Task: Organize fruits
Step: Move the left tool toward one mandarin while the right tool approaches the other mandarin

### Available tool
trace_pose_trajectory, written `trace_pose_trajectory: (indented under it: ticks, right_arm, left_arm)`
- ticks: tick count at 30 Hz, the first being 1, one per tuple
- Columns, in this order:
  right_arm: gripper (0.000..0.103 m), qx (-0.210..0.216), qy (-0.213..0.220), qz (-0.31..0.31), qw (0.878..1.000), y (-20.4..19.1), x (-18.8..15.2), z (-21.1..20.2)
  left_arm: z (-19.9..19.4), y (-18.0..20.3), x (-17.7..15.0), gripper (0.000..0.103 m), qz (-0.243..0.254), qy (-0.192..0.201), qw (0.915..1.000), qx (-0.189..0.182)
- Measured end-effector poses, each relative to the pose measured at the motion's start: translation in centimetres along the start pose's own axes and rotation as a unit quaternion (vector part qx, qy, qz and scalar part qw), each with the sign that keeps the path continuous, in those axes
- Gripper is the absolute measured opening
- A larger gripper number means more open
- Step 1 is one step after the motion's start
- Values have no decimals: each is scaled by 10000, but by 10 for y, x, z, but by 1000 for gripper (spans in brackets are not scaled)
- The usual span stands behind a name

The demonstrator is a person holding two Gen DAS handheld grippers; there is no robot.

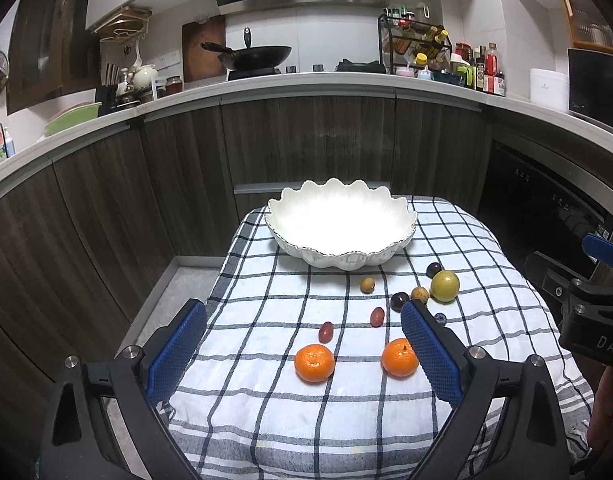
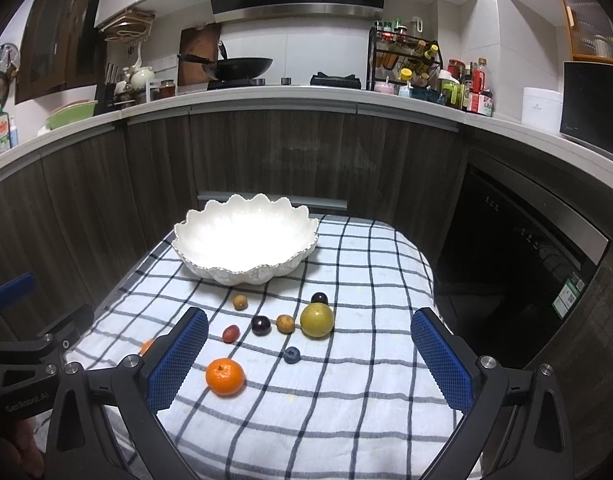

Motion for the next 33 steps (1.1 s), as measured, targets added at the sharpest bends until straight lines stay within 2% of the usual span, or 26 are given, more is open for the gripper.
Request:
trace_pose_trajectory:
  ticks: [12, 25, 33]
  right_arm:
    - [103, 179, -389, -163, 9989, -15, -11, 35]
    - [102, 421, -798, -414, 9951, -36, -33, 63]
    - [100, 563, -1034, -484, 9919, -48, -52, 77]
  left_arm:
    - [30, -4, -12, 97, 5, -361, 9993, -64]
    - [54, -7, -40, 97, 96, -847, 9962, -198]
    - [66, -6, -59, 95, 329, -1141, 9924, -316]
Point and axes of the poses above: each gripper's, at about its wrist camera, not at the fingertips, and z roughly the way its jaws point, y to its right, x to its top, the point moved 10 cm from there along z, roughly the way its jaws point, and after that the axes turned 9 degrees about y, right-handed, at the moved point
